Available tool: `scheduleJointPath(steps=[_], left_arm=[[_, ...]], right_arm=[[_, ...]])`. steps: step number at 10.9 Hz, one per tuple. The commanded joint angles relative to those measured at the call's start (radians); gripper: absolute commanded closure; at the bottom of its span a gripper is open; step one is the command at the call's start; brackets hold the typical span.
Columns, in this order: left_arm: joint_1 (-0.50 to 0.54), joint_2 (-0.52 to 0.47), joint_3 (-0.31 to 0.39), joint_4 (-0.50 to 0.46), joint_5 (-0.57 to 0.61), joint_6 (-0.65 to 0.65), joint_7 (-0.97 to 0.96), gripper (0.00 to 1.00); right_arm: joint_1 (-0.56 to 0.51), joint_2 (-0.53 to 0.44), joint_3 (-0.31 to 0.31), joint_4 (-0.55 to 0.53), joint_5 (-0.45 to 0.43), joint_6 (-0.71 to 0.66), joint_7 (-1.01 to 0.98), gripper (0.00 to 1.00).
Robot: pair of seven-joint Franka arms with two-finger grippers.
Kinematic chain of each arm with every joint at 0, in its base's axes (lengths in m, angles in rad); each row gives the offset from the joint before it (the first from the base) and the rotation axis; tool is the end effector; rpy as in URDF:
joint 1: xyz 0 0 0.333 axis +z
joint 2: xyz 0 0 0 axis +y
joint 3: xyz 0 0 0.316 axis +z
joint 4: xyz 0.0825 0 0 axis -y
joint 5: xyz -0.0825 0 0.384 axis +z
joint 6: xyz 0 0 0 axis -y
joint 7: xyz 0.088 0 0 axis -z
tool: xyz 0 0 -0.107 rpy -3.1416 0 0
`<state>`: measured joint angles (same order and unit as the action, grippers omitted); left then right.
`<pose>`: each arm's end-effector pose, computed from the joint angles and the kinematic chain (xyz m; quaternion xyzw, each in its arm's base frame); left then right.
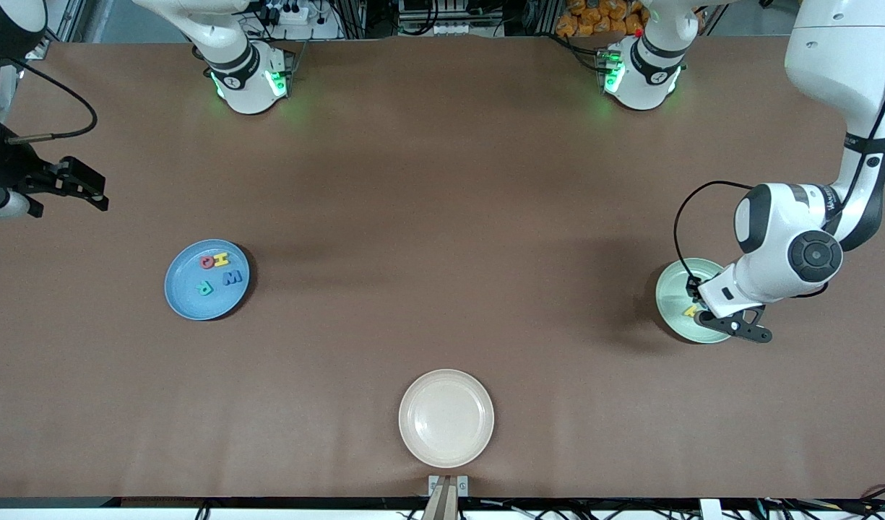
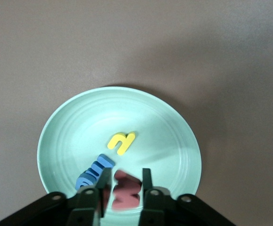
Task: Sort uppercase to blue plate, lowercase to green plate
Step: 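Open the left gripper to release the m on the green plate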
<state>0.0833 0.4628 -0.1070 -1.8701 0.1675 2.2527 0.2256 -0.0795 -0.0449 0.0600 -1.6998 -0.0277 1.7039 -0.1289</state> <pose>0.6292 -0.0067 0.2613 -0.9832 0.1741 0.0414 0.0349 0.5508 -0.0127 0.5998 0.9980 0.0562 0.0233 0.0169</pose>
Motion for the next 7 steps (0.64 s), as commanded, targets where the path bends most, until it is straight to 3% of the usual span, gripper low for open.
scheduleJointPath(steps=[1,7], left_arm=[[-0.010,-0.029,0.012,0.028,-0.026,-0.060,0.021,0.00],[-0.016,-0.122,0.010,0.199,-0.029,-0.266,0.018,0.00]], right_arm=[[-0.034,-0.023,0.023,-0.017,-0.006,0.019,0.014,0.00],[-0.037,-0.012,0.017,0.002,-0.006,0.016,0.012,0.00]])
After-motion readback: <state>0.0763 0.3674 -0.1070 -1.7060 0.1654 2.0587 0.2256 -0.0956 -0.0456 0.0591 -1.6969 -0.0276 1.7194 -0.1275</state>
